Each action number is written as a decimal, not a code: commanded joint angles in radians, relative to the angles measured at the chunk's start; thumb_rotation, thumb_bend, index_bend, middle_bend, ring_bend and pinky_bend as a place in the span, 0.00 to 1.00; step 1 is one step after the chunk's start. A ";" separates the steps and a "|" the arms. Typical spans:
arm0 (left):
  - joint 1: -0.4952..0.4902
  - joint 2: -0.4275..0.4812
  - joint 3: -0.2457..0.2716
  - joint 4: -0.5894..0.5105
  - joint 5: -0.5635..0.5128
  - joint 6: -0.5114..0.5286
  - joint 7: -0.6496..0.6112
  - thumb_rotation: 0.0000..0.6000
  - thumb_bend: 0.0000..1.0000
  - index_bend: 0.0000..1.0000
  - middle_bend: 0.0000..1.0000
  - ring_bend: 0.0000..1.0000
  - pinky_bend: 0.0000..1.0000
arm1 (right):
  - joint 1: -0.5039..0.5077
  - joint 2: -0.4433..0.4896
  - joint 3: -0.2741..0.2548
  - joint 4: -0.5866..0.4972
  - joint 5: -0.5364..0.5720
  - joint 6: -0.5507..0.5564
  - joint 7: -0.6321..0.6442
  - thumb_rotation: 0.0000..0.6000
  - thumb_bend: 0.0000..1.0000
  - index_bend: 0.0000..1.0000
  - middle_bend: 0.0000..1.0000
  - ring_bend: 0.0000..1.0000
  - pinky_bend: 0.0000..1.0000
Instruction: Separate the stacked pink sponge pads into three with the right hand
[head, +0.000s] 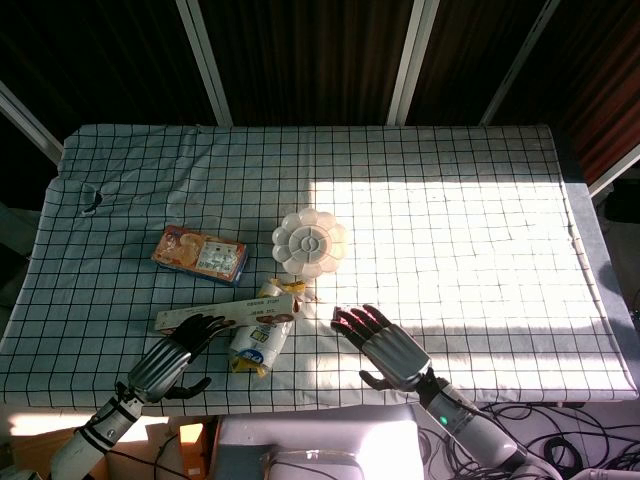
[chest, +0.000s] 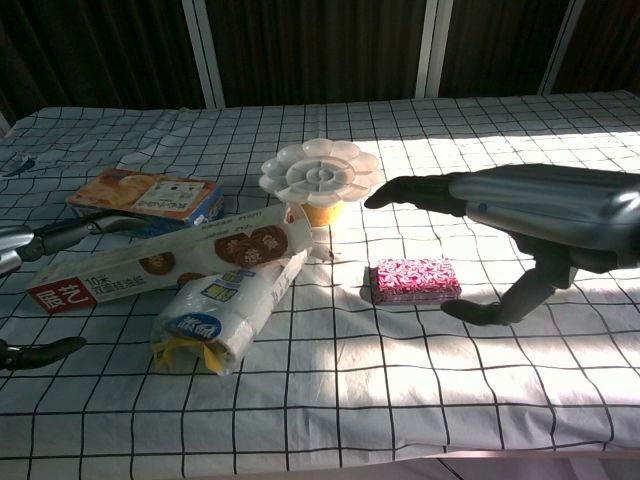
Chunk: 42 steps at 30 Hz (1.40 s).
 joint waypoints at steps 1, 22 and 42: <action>0.001 0.001 0.003 -0.001 -0.008 0.002 0.006 1.00 0.33 0.00 0.00 0.00 0.00 | 0.007 -0.005 -0.006 -0.003 0.011 0.008 -0.008 1.00 0.30 0.00 0.00 0.00 0.00; 0.222 0.085 0.086 0.120 0.042 0.336 0.194 1.00 0.33 0.00 0.00 0.00 0.00 | 0.105 0.094 0.053 0.076 0.376 -0.016 -0.035 1.00 0.23 0.09 0.00 0.00 0.00; 0.238 0.063 0.094 0.176 0.031 0.302 0.149 1.00 0.34 0.00 0.00 0.00 0.00 | 0.407 -0.133 0.012 0.174 0.917 0.123 -0.343 1.00 0.16 0.13 0.00 0.00 0.00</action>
